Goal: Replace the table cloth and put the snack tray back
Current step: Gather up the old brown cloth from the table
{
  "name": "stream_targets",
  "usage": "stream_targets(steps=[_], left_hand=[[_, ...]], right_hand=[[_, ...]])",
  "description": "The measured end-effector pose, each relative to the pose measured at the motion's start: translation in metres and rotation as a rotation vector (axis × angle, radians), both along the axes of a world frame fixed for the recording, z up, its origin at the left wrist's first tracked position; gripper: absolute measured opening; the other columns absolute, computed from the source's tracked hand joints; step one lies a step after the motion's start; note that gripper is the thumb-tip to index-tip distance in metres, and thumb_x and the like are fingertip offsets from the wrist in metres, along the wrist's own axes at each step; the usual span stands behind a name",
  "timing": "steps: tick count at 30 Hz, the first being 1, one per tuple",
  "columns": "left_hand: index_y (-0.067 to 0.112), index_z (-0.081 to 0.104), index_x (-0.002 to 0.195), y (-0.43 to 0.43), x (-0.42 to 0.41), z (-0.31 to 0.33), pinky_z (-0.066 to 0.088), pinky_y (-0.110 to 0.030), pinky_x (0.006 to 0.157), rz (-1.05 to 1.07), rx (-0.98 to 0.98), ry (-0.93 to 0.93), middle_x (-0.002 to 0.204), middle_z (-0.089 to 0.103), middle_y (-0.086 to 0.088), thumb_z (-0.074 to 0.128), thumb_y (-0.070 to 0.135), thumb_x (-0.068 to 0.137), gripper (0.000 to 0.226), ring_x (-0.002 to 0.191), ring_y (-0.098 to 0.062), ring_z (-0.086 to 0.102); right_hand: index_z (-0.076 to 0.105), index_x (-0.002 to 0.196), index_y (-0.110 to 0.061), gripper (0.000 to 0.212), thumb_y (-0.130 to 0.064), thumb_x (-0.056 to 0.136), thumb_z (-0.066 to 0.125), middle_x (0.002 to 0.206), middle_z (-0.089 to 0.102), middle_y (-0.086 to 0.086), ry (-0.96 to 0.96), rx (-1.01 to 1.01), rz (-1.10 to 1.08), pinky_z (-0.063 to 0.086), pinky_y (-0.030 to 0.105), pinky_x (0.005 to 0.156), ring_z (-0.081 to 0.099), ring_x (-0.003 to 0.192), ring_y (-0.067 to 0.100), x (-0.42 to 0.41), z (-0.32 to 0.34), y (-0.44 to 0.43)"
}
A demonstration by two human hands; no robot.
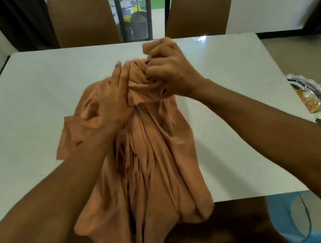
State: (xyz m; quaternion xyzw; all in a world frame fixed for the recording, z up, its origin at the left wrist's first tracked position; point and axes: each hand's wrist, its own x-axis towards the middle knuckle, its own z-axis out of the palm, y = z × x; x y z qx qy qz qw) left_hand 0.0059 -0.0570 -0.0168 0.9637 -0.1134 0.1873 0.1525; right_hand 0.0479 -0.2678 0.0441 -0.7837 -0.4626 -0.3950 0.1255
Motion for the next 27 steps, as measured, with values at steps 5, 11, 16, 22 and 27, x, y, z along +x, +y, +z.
stream_targets(steps=[5, 11, 16, 22, 27], left_hand=[[0.022, 0.029, 0.154, -0.017, 0.033, 0.069, 0.039, -0.053, 0.093, -0.081, 0.239, -0.137, 0.150, 0.043, -0.011, 0.029, 0.059, 0.099, 0.066, 0.122, -0.040, 0.049], [0.024, 0.033, 0.150, -0.032, -0.041, -0.038, 0.038, -0.054, 0.097, -0.072, 0.395, 0.225, 0.153, 0.039, -0.009, 0.069, 0.054, 0.074, 0.089, 0.135, -0.040, 0.038], [0.027, 0.039, 0.146, -0.032, -0.097, -0.083, 0.038, -0.050, 0.092, -0.097, 0.284, 0.389, 0.147, 0.042, -0.003, 0.059, 0.041, 0.072, 0.077, 0.132, -0.032, 0.039], [0.035, 0.026, 0.154, -0.007, -0.098, -0.048, 0.026, -0.057, 0.109, -0.186, 0.107, 0.365, 0.161, 0.025, 0.001, 0.066, 0.059, 0.074, 0.092, 0.148, -0.023, 0.022], [0.043, -0.008, 0.155, 0.031, -0.110, -0.047, 0.003, -0.067, 0.117, -0.185, 0.236, 0.531, 0.166, -0.016, 0.002, 0.075, 0.069, 0.064, 0.126, 0.153, -0.028, -0.010]], right_hand=[[0.073, 0.095, -0.003, 0.027, -0.023, 0.105, 0.057, 0.094, 0.069, 0.019, 0.049, 0.244, -0.193, 0.053, 0.055, 0.085, 0.056, 0.097, 0.034, 0.000, 0.002, -0.030], [0.059, 0.116, -0.013, 0.031, -0.016, 0.086, 0.062, 0.114, 0.064, 0.017, 0.697, 0.204, -0.222, 0.049, 0.049, 0.083, 0.060, 0.099, 0.037, -0.087, -0.129, -0.051], [0.062, 0.120, -0.013, 0.052, -0.049, 0.085, 0.075, 0.107, 0.064, 0.004, 0.918, 0.093, -0.191, 0.048, 0.032, 0.078, 0.058, 0.089, 0.018, -0.143, -0.177, -0.063], [0.060, 0.112, -0.017, 0.059, -0.067, 0.082, 0.071, 0.109, 0.055, 0.000, 0.845, 0.402, -0.362, 0.050, 0.043, 0.079, 0.054, 0.094, 0.020, -0.109, -0.142, -0.050], [0.020, 0.154, -0.044, 0.111, -0.084, 0.064, 0.072, 0.159, 0.034, 0.002, 1.376, 0.314, -0.425, 0.039, 0.046, 0.112, 0.038, 0.143, 0.027, -0.069, -0.110, -0.028]])
